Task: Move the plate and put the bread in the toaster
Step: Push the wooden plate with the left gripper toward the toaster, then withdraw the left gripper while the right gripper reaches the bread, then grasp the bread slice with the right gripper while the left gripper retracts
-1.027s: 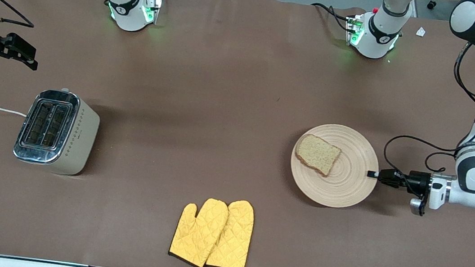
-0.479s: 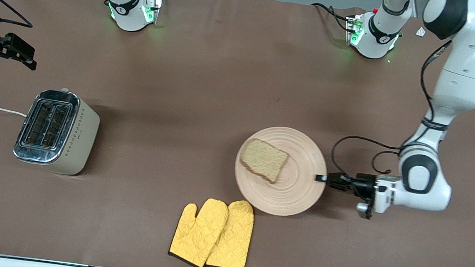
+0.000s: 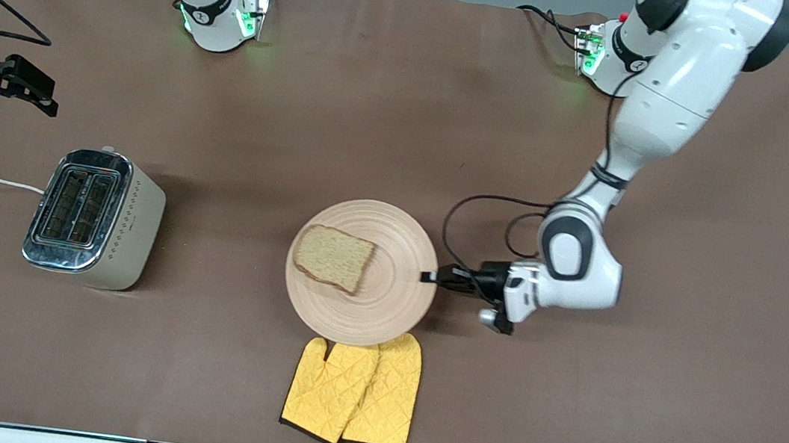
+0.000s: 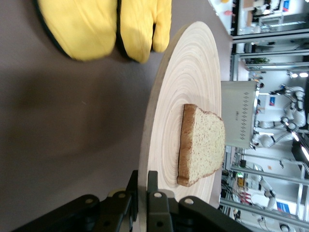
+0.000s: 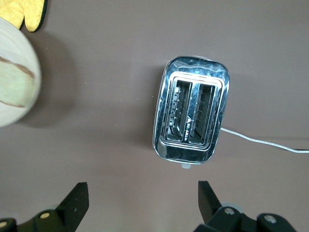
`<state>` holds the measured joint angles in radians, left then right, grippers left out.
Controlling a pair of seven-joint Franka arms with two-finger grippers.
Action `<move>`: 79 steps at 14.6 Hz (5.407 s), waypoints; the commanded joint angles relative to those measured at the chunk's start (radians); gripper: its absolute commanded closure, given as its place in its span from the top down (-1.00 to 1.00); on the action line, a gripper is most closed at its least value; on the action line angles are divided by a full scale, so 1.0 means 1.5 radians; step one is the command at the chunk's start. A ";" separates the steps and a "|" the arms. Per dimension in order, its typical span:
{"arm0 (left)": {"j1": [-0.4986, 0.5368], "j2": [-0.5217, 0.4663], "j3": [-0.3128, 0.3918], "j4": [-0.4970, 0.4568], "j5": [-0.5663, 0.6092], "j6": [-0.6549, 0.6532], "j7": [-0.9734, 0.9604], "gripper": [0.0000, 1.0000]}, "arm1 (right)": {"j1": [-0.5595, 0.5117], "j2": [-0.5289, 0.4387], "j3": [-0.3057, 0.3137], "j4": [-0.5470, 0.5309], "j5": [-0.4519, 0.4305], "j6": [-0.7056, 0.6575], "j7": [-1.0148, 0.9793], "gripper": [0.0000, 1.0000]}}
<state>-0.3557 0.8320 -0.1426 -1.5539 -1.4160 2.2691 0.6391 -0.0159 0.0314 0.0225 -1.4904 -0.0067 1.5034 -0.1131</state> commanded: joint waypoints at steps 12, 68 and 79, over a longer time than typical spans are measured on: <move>-0.203 0.091 0.000 0.092 -0.213 0.206 0.022 -0.94 | -0.078 -0.007 -0.001 0.045 0.001 -0.021 -0.002 1.00; 0.243 -0.446 0.032 0.148 0.966 -0.496 -0.360 1.00 | 0.193 0.249 -0.001 -0.363 0.012 0.550 0.415 0.30; 0.199 -0.523 0.036 0.064 1.006 -0.492 -0.404 1.00 | 0.195 0.260 -0.001 -0.362 0.015 0.551 0.420 -0.17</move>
<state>-0.0567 0.0751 -0.0911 -1.4272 0.0766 1.5197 0.0267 0.2708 0.4247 0.0226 -2.0214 0.0189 2.3177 0.4991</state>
